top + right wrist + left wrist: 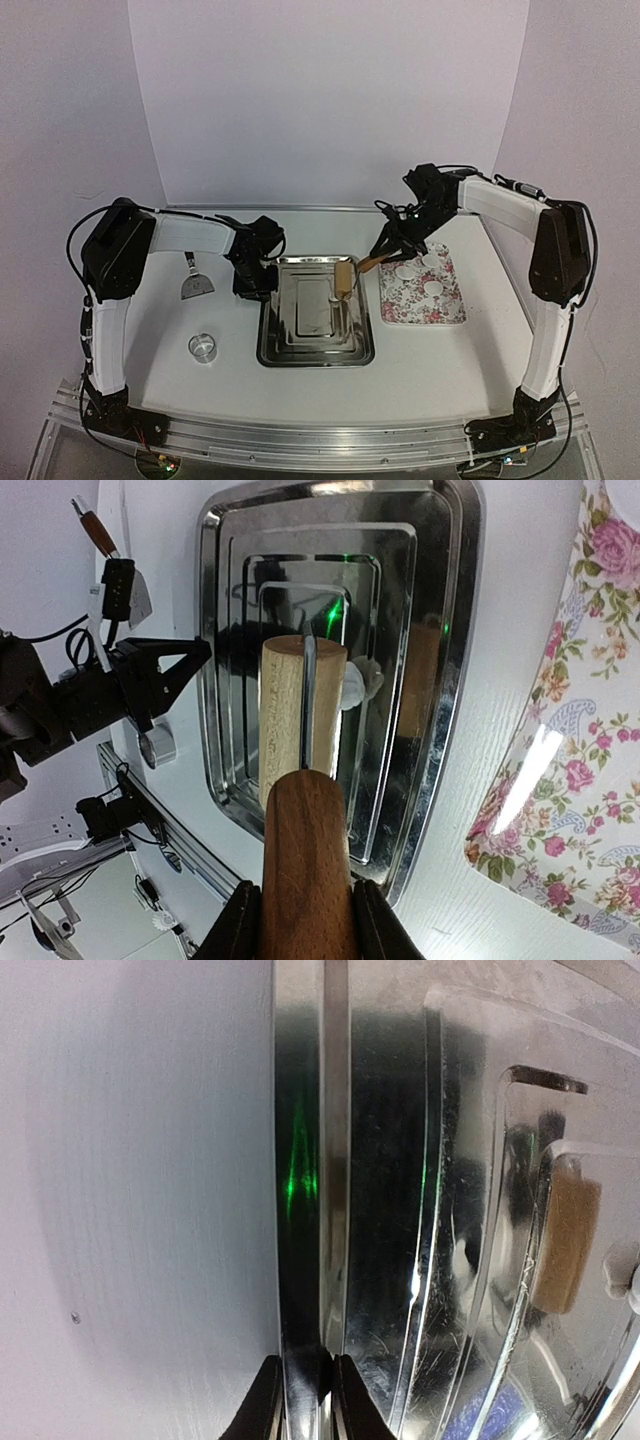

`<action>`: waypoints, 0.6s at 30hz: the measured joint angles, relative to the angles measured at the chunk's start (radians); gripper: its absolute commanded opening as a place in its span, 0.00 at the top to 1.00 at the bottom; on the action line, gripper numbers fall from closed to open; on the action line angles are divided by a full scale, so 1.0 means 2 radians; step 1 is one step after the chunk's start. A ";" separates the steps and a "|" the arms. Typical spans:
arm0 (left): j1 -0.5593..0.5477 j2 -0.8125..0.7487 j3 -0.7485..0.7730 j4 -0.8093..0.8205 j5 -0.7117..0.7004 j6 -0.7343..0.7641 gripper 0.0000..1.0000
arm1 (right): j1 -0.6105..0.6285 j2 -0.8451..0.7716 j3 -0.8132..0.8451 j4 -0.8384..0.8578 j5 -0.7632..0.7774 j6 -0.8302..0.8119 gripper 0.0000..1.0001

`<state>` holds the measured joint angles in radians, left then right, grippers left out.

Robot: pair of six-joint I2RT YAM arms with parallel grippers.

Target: Roll out the dumpling wrappers from the dough

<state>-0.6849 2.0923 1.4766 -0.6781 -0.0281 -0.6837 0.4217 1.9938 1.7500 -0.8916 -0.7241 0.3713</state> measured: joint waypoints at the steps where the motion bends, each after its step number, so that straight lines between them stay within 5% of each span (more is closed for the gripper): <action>1: 0.000 0.000 -0.001 0.001 0.000 -0.001 1.00 | 0.000 0.000 -0.004 -0.004 0.000 -0.002 1.00; 18: -0.003 -0.003 -0.006 0.008 0.000 -0.008 1.00 | 0.006 0.021 0.007 -0.016 0.005 -0.020 1.00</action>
<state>-0.6918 2.0861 1.4639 -0.6615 -0.0279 -0.7004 0.4335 2.0353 1.7647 -0.9232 -0.7143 0.3314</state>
